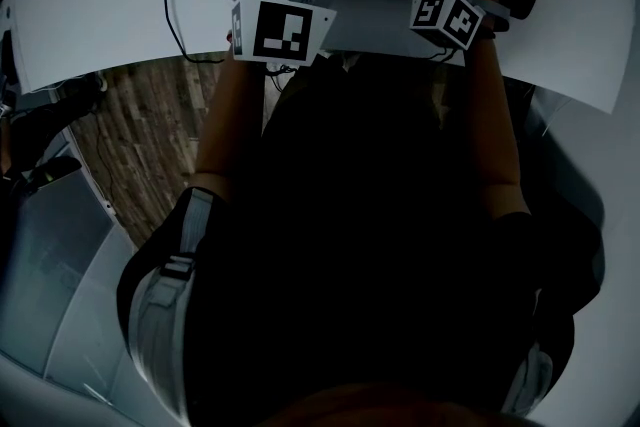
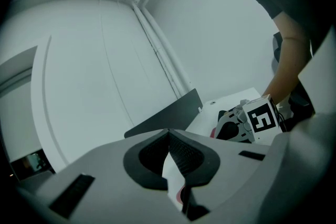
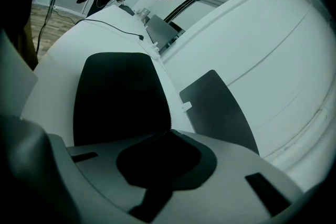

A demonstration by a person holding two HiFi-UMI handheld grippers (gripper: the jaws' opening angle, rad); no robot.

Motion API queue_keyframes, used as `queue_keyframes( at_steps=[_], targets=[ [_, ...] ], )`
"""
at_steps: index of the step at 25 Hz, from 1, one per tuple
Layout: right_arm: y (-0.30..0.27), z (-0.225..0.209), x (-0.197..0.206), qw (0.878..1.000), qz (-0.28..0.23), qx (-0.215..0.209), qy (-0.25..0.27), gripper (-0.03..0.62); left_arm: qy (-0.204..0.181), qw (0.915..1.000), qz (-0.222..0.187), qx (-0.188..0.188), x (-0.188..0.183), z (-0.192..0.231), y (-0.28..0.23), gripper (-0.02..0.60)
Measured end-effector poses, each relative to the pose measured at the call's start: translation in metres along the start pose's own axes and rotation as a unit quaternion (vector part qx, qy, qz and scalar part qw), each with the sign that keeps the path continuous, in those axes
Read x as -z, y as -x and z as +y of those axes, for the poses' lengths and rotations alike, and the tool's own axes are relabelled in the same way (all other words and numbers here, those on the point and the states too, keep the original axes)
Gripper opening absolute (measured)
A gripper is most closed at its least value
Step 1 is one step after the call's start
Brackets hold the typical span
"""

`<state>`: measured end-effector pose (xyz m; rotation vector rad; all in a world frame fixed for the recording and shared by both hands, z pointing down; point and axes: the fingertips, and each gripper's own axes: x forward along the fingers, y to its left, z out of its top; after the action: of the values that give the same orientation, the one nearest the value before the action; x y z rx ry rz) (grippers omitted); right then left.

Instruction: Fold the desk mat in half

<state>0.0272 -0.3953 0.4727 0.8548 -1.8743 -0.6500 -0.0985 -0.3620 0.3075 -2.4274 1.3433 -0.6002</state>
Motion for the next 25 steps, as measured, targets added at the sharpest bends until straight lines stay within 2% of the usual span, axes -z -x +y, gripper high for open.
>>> queue_keyframes(
  at_steps=[12,25],
  targets=[
    [-0.045,0.002,0.012,0.999,-0.005,-0.040,0.008,0.040,0.008,0.9994,0.025,-0.023,0.008,0.012,-0.023,0.012],
    [-0.083,0.006,0.032,0.997,0.007,-0.070,0.021,0.040,0.015,0.9983,0.049,-0.027,0.021,0.016,-0.046,0.012]
  ],
)
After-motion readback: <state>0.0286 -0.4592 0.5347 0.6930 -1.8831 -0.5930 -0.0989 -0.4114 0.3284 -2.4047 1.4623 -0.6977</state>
